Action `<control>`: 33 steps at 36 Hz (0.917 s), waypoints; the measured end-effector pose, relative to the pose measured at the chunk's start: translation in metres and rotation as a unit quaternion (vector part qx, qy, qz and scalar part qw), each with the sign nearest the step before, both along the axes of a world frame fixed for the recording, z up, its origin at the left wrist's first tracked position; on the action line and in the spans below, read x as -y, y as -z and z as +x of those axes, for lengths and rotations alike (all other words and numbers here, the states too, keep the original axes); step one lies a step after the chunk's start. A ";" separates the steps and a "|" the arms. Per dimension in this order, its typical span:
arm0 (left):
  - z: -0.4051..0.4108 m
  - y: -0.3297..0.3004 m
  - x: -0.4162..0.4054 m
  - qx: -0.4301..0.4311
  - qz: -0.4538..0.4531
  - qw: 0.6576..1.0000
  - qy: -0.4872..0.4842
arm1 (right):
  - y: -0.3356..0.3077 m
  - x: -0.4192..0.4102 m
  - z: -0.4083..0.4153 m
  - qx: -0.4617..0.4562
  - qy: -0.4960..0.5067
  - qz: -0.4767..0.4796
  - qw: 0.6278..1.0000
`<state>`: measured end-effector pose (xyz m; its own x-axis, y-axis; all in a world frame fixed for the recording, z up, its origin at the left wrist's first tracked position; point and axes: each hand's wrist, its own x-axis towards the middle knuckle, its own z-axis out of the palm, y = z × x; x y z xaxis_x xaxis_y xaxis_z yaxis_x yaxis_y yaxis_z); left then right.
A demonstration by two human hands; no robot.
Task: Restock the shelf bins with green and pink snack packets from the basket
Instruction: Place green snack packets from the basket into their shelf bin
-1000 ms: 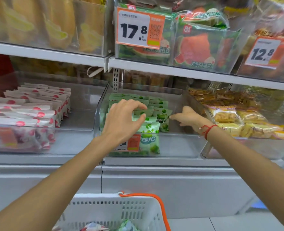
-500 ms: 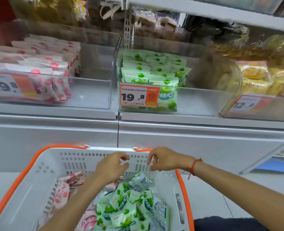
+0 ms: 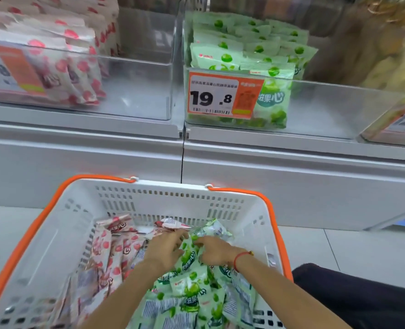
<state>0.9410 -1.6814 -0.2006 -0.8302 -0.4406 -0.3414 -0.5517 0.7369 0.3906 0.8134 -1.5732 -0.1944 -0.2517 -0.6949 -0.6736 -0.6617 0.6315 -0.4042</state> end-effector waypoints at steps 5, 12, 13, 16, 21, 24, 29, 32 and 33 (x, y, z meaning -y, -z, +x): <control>0.008 -0.023 0.023 -0.115 0.199 0.970 -0.080 | -0.007 0.005 -0.010 0.056 0.048 -0.063 0.995; -0.011 -0.117 0.047 -0.226 0.302 0.923 -0.068 | -0.094 0.016 -0.033 0.131 0.063 -0.179 0.973; -0.014 -0.132 0.048 -0.240 0.291 0.924 -0.064 | -0.111 0.017 -0.037 0.124 0.050 -0.189 0.973; -0.025 -0.176 0.045 -0.300 0.282 0.908 -0.078 | -0.170 0.014 -0.045 0.077 0.023 -0.214 0.974; -0.041 -0.234 0.030 -0.405 0.267 0.871 -0.073 | -0.257 -0.003 -0.057 0.033 0.048 -0.292 0.955; -0.048 -0.267 0.018 -0.481 0.194 0.853 -0.064 | -0.302 -0.020 -0.064 0.008 0.064 -0.343 0.937; -0.068 -0.303 0.019 -0.513 -0.145 0.846 0.004 | -0.360 -0.048 -0.088 -0.035 0.106 -0.397 0.911; -0.093 -0.305 0.035 -0.481 -0.254 0.839 0.026 | -0.381 -0.049 -0.115 -0.109 0.183 -0.424 0.880; -0.102 -0.303 0.041 -0.457 -0.289 0.841 0.025 | -0.384 -0.045 -0.127 -0.137 0.211 -0.425 0.870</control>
